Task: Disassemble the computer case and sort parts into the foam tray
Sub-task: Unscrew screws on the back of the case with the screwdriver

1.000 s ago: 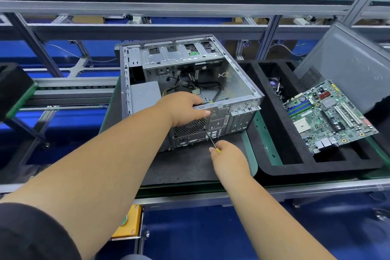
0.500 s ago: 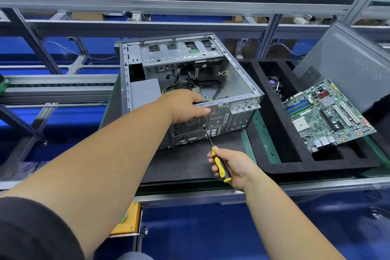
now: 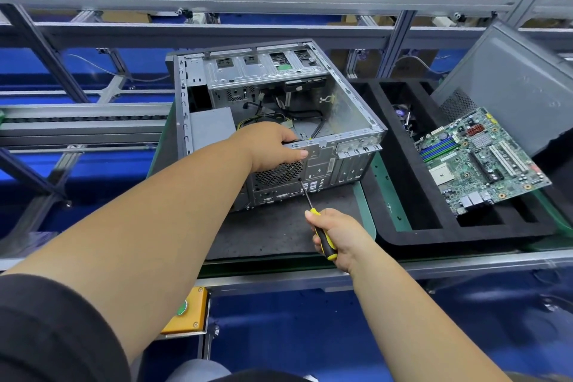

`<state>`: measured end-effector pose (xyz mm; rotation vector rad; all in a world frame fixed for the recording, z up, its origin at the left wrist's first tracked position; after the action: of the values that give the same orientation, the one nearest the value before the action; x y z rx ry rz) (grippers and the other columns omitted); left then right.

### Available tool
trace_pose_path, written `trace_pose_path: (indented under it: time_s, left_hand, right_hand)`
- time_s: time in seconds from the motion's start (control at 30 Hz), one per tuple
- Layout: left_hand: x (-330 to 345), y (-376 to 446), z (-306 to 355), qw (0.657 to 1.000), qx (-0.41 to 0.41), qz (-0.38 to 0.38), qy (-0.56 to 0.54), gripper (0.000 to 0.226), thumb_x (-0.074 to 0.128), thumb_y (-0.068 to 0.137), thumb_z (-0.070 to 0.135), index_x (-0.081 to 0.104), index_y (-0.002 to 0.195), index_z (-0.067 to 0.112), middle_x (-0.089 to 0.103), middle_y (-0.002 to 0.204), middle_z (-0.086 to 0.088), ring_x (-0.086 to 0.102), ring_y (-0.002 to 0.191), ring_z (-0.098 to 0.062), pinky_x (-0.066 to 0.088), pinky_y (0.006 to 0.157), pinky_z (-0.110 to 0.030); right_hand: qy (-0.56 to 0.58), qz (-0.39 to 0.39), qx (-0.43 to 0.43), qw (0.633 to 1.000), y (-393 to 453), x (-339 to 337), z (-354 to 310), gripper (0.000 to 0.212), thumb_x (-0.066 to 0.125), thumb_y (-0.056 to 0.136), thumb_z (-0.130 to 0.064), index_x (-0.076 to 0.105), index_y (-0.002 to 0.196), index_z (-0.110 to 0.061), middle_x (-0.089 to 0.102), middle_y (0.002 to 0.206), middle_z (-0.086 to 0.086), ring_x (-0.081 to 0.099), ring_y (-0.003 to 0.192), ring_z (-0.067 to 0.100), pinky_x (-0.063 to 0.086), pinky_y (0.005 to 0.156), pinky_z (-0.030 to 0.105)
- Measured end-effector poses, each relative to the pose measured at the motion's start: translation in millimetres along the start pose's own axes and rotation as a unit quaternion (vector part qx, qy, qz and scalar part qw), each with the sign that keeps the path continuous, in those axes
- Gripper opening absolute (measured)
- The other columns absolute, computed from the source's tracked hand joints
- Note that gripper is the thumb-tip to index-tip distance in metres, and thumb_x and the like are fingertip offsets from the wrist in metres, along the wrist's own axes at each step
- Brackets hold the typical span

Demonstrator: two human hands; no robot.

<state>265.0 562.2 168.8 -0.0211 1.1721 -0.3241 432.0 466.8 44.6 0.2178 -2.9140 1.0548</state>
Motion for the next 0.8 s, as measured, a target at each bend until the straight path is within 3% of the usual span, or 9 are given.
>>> trace_pose_path:
  time_s: [0.1, 0.2, 0.3, 0.37, 0.57, 0.7, 0.8]
  left_hand:
    - [0, 0, 0, 1.000, 0.006, 0.003, -0.001, 0.024, 0.054, 0.090, 0.059, 0.064, 0.099, 0.039, 0.064, 0.084, 0.012, 0.057, 0.078, -0.009, 0.041, 0.066, -0.026]
    - [0, 0, 0, 1.000, 0.003, 0.004, -0.002, 0.032, 0.053, 0.089, 0.060, 0.067, 0.106, 0.037, 0.067, 0.089, 0.009, 0.059, 0.082, -0.012, 0.048, 0.075, -0.030]
    - [0, 0, 0, 1.000, -0.001, 0.001, -0.002, 0.031, 0.053, 0.089, 0.059, 0.068, 0.105, 0.037, 0.067, 0.090, 0.009, 0.060, 0.085, -0.014, 0.050, 0.080, -0.032]
    - [0, 0, 0, 1.000, -0.002, 0.001, -0.003, 0.029, 0.054, 0.089, 0.060, 0.067, 0.102, 0.037, 0.067, 0.090, 0.009, 0.061, 0.086, -0.014, 0.050, 0.081, -0.032]
    - [0, -1, 0, 1.000, -0.006, -0.001, 0.003, 0.037, 0.052, 0.089, 0.061, 0.066, 0.113, 0.036, 0.067, 0.097, 0.008, 0.059, 0.091, -0.016, 0.050, 0.085, -0.035]
    - [0, -2, 0, 1.000, -0.008, -0.002, 0.004, 0.037, 0.052, 0.089, 0.062, 0.066, 0.112, 0.036, 0.066, 0.097, 0.008, 0.059, 0.091, -0.016, 0.050, 0.085, -0.035]
    - [0, -1, 0, 1.000, -0.008, -0.001, 0.007, 0.037, 0.052, 0.089, 0.061, 0.066, 0.110, 0.034, 0.067, 0.097, 0.007, 0.060, 0.092, -0.017, 0.050, 0.086, -0.036]
  right_hand:
    - [-0.102, 0.066, -0.043, 0.992, -3, -4, -5, 0.035, 0.072, 0.088, -0.031, 0.044, 0.073, -0.019, 0.047, 0.065, -0.001, 0.051, 0.052, 0.014, 0.034, 0.055, 0.028]
    - [-0.144, 0.089, -0.054, 0.984, -7, -5, -8, 0.029, 0.070, 0.089, -0.037, 0.052, 0.077, -0.018, 0.053, 0.065, -0.001, 0.053, 0.057, 0.014, 0.035, 0.059, 0.029]
    - [-0.022, 0.032, 0.006, 0.999, -10, -1, -3, 0.025, 0.063, 0.094, -0.033, 0.068, 0.086, -0.009, 0.067, 0.076, 0.004, 0.055, 0.059, 0.014, 0.044, 0.060, 0.029]
    - [0.065, -0.008, 0.032, 0.997, -12, 2, -3, 0.027, 0.056, 0.099, -0.024, 0.068, 0.087, -0.003, 0.071, 0.075, 0.007, 0.055, 0.056, 0.013, 0.047, 0.058, 0.026]
    - [0.059, -0.024, 0.060, 0.996, -17, 0, 2, 0.033, 0.054, 0.101, -0.032, 0.066, 0.085, -0.007, 0.072, 0.078, 0.008, 0.067, 0.060, 0.017, 0.052, 0.053, 0.024]
    - [0.060, -0.010, 0.067, 0.996, -18, 0, 6, 0.031, 0.056, 0.100, -0.036, 0.066, 0.086, -0.010, 0.074, 0.082, 0.005, 0.048, 0.045, 0.010, 0.042, 0.044, 0.020]
    - [0.038, 0.011, 0.054, 0.998, -17, 1, 5, 0.029, 0.053, 0.101, -0.034, 0.063, 0.086, -0.011, 0.065, 0.066, 0.000, 0.036, 0.040, 0.009, 0.033, 0.042, 0.019]
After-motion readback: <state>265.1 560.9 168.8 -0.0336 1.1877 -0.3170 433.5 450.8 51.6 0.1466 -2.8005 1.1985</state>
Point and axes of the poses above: each hand's wrist, its own y-axis towards the middle knuckle, its own x-axis out of the palm, z = x × y, the point moved 6 cm from there along y, towards the middle knuckle
